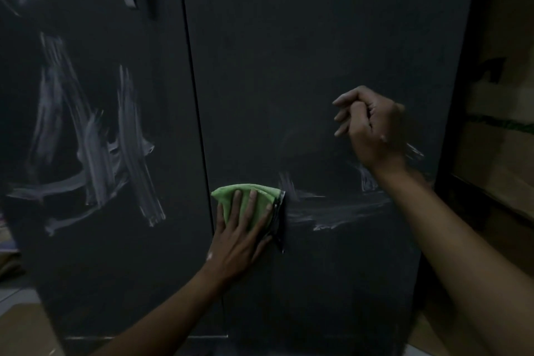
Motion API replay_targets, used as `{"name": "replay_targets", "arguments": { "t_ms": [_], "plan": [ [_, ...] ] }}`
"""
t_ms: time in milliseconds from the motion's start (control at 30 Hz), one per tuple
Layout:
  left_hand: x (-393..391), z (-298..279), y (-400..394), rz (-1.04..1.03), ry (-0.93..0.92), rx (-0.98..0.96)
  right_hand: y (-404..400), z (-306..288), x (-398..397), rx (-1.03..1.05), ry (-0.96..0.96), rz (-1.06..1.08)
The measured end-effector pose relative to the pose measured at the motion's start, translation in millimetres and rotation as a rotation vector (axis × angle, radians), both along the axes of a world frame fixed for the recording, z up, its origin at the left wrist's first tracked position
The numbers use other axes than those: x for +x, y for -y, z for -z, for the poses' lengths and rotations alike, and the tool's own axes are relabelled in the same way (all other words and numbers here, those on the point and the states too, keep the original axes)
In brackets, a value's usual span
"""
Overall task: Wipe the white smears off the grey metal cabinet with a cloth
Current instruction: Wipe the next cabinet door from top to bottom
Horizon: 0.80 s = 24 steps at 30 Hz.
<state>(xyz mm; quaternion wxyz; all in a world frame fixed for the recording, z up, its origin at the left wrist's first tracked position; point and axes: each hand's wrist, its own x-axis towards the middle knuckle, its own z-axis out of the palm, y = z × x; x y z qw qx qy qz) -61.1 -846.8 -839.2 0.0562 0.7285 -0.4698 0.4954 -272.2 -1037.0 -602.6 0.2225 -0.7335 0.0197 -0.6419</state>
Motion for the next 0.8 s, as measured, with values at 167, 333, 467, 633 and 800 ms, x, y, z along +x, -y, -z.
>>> {"name": "replay_targets", "arguments": {
  "t_ms": [167,333,467,633,800],
  "plan": [
    [-4,-31,7,0.02,-0.002,-0.038,-19,-10,5,-0.041,0.006,0.007],
    [-10,-134,30,0.036,-0.019,-0.22,-14,-13,1,-0.019,0.04,0.04],
    [-19,-169,46,0.002,-0.069,-0.354,3,-8,-4,0.001,0.049,0.08],
    [-28,-142,62,0.024,-0.111,-0.406,28,5,-15,-0.031,0.059,0.126],
    [-39,-44,61,0.118,-0.035,-0.108,50,12,-24,0.024,0.068,0.116]
  ]
}}
